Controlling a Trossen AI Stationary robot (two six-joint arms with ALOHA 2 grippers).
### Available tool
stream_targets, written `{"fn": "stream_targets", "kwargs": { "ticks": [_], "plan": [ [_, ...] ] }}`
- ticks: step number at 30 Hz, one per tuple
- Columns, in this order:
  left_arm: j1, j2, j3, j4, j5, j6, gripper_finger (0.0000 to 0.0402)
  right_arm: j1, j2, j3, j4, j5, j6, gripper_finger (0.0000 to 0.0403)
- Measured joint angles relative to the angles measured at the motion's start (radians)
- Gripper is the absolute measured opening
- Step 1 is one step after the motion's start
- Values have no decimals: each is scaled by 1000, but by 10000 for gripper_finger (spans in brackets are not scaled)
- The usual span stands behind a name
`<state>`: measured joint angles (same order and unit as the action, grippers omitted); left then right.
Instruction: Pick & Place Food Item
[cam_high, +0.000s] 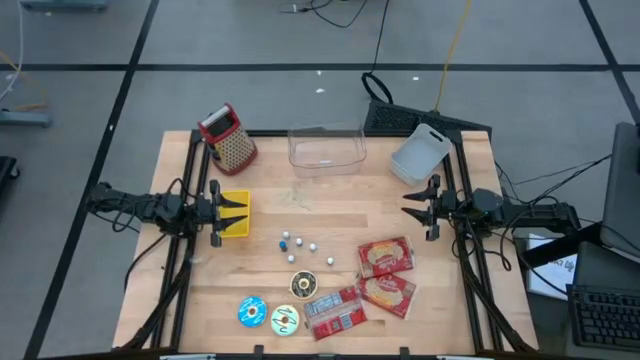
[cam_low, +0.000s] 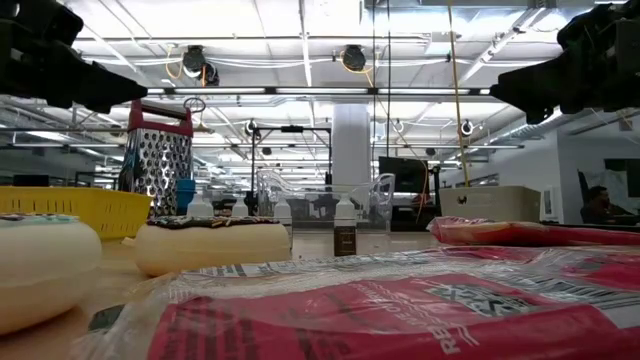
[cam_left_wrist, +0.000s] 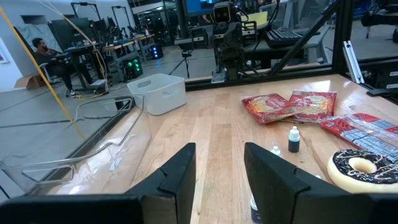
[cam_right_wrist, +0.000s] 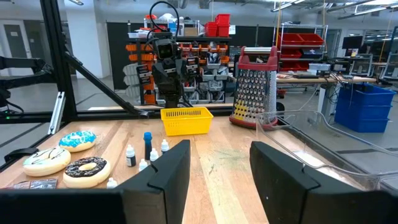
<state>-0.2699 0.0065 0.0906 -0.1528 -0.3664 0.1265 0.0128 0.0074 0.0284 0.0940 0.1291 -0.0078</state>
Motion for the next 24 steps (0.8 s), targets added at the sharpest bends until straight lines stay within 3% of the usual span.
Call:
{"fn": "stream_targets", "kwargs": {
  "ticks": [14,24],
  "plan": [
    [0,0,0,1,0,0,136,0,0,0,0,0,0,155],
    [0,0,0,188,52,-188,136,0,0,0,0,0,0,155]
  ]
}}
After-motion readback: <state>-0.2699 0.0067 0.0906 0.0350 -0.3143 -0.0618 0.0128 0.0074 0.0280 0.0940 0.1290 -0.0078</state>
